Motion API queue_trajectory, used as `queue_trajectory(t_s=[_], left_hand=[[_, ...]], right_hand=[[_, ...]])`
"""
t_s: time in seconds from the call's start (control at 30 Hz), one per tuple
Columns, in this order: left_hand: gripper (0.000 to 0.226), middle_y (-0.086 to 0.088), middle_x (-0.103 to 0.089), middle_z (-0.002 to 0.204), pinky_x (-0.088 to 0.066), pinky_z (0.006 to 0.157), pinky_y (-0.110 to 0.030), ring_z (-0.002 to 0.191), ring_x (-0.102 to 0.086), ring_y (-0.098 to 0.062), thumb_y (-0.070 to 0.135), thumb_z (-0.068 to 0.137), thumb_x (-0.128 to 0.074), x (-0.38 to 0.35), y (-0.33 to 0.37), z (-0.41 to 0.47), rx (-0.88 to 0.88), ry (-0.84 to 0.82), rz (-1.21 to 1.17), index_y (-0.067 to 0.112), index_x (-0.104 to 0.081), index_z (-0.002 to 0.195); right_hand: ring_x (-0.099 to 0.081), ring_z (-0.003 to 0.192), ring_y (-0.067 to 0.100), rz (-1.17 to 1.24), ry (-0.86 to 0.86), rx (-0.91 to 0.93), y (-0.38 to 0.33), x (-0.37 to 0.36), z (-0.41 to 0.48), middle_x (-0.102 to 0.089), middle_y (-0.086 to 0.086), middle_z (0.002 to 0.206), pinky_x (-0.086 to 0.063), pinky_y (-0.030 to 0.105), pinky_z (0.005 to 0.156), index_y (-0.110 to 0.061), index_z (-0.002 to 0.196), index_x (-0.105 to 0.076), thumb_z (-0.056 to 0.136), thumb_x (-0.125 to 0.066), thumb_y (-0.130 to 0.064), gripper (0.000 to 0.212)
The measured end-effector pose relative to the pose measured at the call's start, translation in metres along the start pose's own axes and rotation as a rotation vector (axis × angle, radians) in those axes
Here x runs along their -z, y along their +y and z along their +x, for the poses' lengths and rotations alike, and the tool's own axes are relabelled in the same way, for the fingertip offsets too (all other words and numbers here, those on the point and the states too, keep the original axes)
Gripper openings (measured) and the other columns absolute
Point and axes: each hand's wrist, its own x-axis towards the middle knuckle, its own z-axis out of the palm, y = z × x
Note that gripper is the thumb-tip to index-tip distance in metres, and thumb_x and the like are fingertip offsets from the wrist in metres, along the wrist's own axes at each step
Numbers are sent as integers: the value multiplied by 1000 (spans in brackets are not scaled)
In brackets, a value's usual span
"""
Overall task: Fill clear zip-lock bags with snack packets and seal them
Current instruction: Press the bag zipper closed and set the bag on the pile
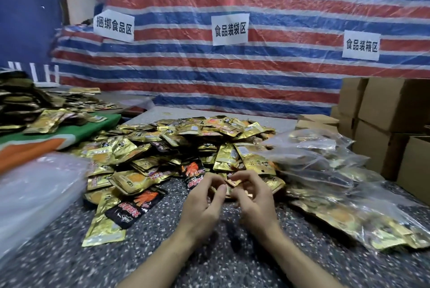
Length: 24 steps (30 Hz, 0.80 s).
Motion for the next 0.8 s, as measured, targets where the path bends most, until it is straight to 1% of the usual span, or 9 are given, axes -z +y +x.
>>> queue_trajectory(t_s=[0.03,0.1,0.2,0.3,0.43,0.57,0.63,0.7,0.8], left_hand=[[6,14,-61,80,-45,61,-24,66,-55,-6,35,92,-52,0,0,1,3,8,6,31,-57,93],[8,16,-58,76,-41,59,-23,62,-50,-4,35,93,-51,1,0,1,17,17,16,28,-57,92],[10,15,-57,76,-42,59,-27,63,-49,-3,35,93,-51,2,2,-1,33,6,12,26,-56,93],[8,19,-57,76,-41,59,-21,63,-49,-2,33,93,-51,3,4,-2,34,6,35,27,-56,92],[10,10,-55,74,-40,56,-23,60,-48,-2,31,94,-51,4,2,-4,65,39,30,23,-57,94],[5,3,-57,75,-40,53,-20,56,-48,-1,18,99,-55,12,5,-1,91,91,75,22,-56,96],[5,1,-59,79,-45,54,-25,59,-51,-3,17,98,-57,30,9,3,110,125,154,22,-55,97],[7,2,-62,89,-52,64,-32,68,-56,-8,19,96,-60,60,11,5,129,171,317,22,-57,100],[25,4,-61,113,-45,94,-37,98,-53,-10,25,93,-60,126,10,3,205,263,865,21,-60,117]], right_hand=[[-63,83,21,66,0,-53,5,2,0,-68,-2,92,-54,30,60,-26,90,-68,88,-61,6,32],[-60,71,18,138,6,-116,12,5,0,-66,0,84,-48,21,53,-30,85,-68,89,-60,6,37],[-56,61,11,116,-7,-120,16,8,0,-64,-6,71,-44,19,54,-30,83,-69,89,-60,6,38],[-58,67,7,16,-73,-131,17,9,1,-66,-9,75,-44,22,61,-27,84,-68,87,-61,3,31],[-56,60,11,84,-64,-187,20,10,1,-68,0,83,-42,19,47,-26,81,-69,86,-59,7,35],[-54,55,15,154,-43,-246,22,14,1,-67,5,82,-39,19,43,-21,82,-70,88,-59,7,30],[-52,51,13,179,-49,-261,23,16,2,-67,3,81,-37,19,42,-24,80,-70,89,-60,6,33],[-50,50,11,198,-64,-266,24,18,3,-68,3,82,-36,19,42,-25,80,-71,90,-60,5,34],[-50,50,10,205,-89,-268,27,18,4,-68,5,84,-37,18,43,-21,83,-70,90,-61,5,29]])
